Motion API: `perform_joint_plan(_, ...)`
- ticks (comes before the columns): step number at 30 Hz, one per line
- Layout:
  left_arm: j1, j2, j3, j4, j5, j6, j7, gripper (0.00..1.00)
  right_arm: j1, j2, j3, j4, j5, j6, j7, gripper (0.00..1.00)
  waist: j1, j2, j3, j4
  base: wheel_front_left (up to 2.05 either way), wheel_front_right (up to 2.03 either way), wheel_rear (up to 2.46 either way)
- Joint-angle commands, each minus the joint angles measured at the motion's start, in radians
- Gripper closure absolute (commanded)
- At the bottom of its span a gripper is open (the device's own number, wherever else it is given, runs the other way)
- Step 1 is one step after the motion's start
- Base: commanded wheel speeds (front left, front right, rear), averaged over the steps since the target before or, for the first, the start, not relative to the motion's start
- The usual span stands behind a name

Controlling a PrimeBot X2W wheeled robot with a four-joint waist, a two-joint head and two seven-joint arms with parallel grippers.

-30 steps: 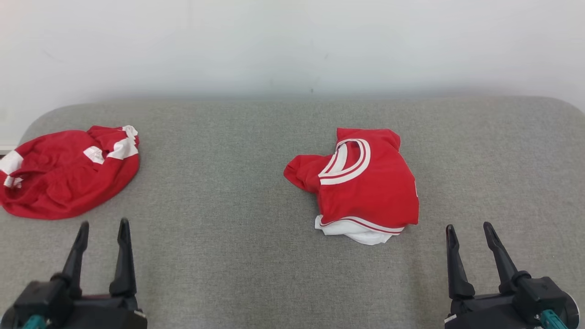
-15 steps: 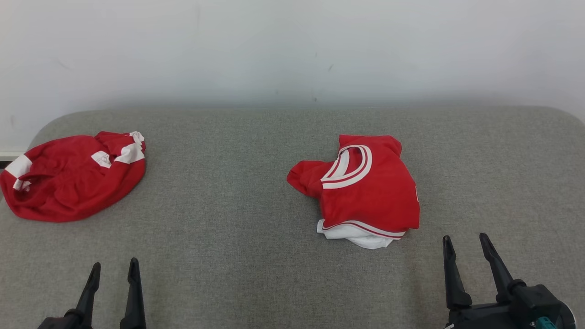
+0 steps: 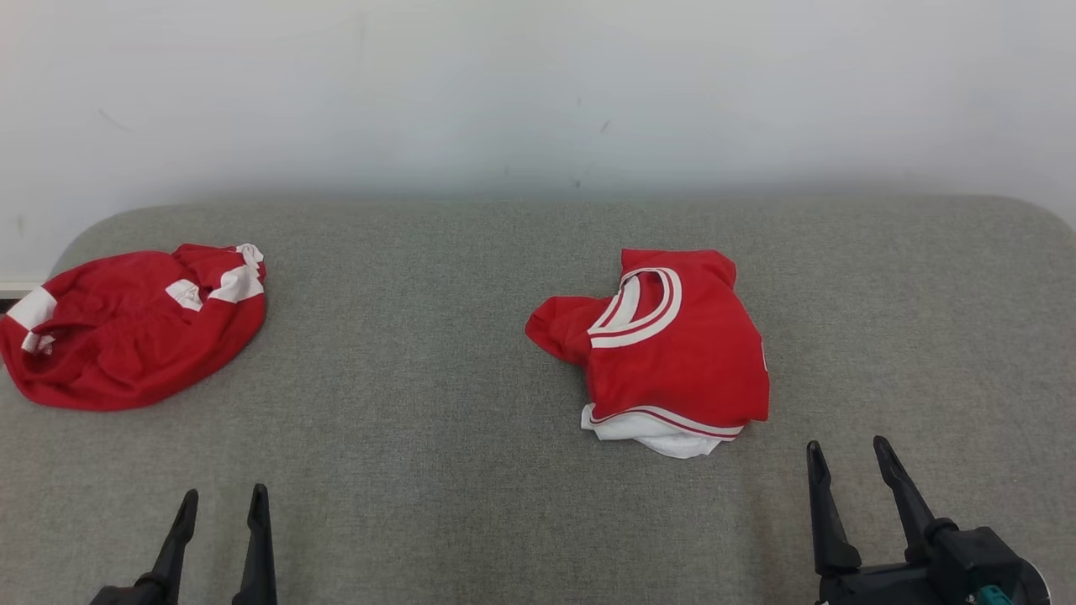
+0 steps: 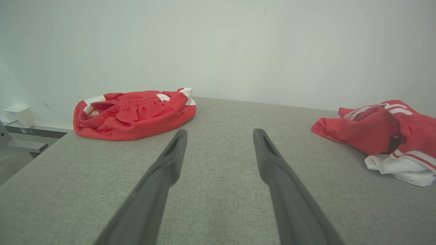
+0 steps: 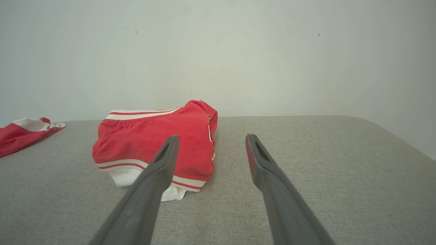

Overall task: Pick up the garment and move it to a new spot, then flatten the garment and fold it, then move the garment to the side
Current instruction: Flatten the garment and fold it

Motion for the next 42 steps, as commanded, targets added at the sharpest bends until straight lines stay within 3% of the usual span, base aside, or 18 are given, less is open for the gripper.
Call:
perform_joint_plan(1, 0.007, -0.004, 0.003, 0.0, 0.014, -0.004, -0.004, 0.0, 0.007, -0.002, 0.001, 0.002, 0.001, -0.002, -0.001, 0.0, 0.0, 0.0, 0.0, 0.0, 0.0, 0.0, 0.0)
perform_joint_plan(12, 0.008, -0.012, 0.004, -0.004, 0.018, -0.053, -0.004, 0.0, 0.009, -0.002, -0.001, 0.009, -0.001, -0.002, -0.001, 0.0, 0.0, 0.0, -0.007, 0.004, 0.0, 0.0, 0.0)
perform_joint_plan(29, 0.013, -0.014, -0.004, 0.01, 0.037, -0.067, -0.004, 0.0, 0.001, -0.002, 0.022, 0.03, -0.007, -0.002, -0.001, 0.0, 0.0, 0.0, -0.023, 0.016, 0.0, 0.0, 0.0)
perform_joint_plan(35, -0.018, -0.021, -0.014, 0.02, 0.039, -0.068, -0.004, 0.0, -0.092, -0.002, 0.079, 0.064, -0.034, -0.002, 0.016, 0.0, 0.0, 0.0, -0.007, 0.043, 0.0, 0.0, 0.0)
perform_joint_plan(42, -0.066, -0.04, -0.041, 0.041, 0.04, -0.073, -0.004, 0.0, -0.324, -0.023, 0.162, 0.195, -0.072, -0.002, 0.095, 0.0, 0.0, 0.0, 0.035, 0.109, 0.0, 0.0, 0.0)
